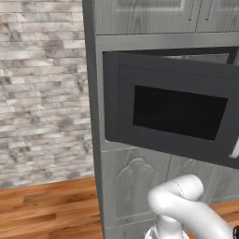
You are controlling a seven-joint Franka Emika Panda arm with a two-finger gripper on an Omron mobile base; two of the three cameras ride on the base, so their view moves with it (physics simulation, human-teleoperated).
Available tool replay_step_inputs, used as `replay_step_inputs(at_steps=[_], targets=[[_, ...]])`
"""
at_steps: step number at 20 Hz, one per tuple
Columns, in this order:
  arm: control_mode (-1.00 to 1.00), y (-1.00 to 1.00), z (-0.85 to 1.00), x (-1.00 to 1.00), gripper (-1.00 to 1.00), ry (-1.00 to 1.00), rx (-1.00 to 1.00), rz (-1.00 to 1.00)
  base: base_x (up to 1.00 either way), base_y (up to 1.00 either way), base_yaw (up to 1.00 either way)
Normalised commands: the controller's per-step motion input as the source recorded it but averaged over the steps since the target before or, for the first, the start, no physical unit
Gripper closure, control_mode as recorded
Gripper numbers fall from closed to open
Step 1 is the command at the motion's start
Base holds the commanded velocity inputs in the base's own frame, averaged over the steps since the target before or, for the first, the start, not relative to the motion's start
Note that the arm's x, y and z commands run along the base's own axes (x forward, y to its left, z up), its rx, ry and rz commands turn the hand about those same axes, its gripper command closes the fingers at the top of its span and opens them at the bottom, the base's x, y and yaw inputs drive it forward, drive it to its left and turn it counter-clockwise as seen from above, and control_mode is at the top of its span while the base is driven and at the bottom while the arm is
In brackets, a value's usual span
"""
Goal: Open the microwave door.
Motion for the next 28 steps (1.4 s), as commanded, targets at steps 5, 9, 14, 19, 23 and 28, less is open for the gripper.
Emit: replay_step_inputs(at_steps=[5, 9, 14, 19, 23, 28], targets=[[-1.0, 0.92, 0.0, -0.6, -1.0, 0.0, 0.07, 0.31, 0.0, 0.0, 0.0], [-1.0, 0.74, 0.0, -0.82, -1.0, -0.02, 0.1, 0.33, 0.0, 0.0, 0.0], [-1.0, 0.57, 0.0, -1.0, -1.0, -0.04, 0.12, 0.37, 0.0, 0.0, 0.0], [-1.0, 0.68, 0.0, -0.99, -1.0, -0.06, 0.13, 0.35, 0.0, 0.0, 0.0], [-1.0, 0.82, 0.0, -0.81, -1.0, -0.1, 0.17, 0.29, 0.0, 0.0, 0.0], [-1.0, 0.9, -0.05, -0.61, -1.0, -0.18, 0.22, 0.24, 0.0, 0.0, 0.0]])
